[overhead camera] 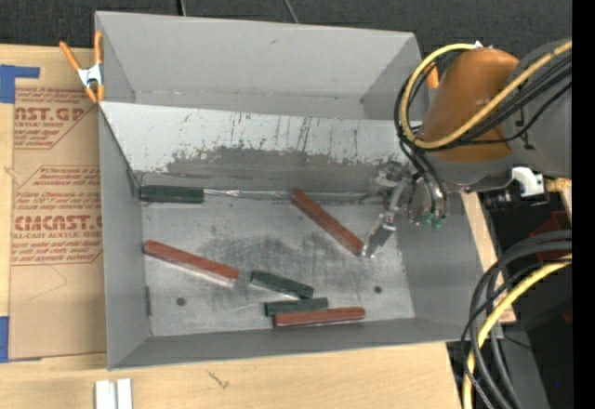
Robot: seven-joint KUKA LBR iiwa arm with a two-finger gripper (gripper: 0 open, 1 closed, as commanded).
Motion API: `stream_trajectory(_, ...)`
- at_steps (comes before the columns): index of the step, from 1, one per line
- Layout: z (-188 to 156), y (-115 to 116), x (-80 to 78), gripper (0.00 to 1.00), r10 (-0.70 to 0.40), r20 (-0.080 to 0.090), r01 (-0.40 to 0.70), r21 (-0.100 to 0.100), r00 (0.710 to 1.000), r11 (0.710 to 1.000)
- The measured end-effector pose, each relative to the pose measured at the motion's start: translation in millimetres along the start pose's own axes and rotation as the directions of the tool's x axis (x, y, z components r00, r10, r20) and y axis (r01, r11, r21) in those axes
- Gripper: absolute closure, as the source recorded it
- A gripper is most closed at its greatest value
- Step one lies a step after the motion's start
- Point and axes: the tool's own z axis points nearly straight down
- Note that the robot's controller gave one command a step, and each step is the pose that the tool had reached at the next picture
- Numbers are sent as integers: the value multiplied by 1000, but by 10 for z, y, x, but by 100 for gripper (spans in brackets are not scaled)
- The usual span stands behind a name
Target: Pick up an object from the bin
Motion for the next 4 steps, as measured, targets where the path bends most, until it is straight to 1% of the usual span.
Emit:
stream_trajectory(1, 867, 227, 141, 100, -129, -7, 129, 0, 992, 992)
stream_trajectory(2, 867, 228, 140, 100, -129, -7, 129, 0, 992, 992)
stream_trajectory(3, -338, 422, 166, 100, -155, 1, 155, -1, 988, 988)
stream_trajectory(4, -337, 421, 166, 100, -155, 1, 155, -1, 988, 988)
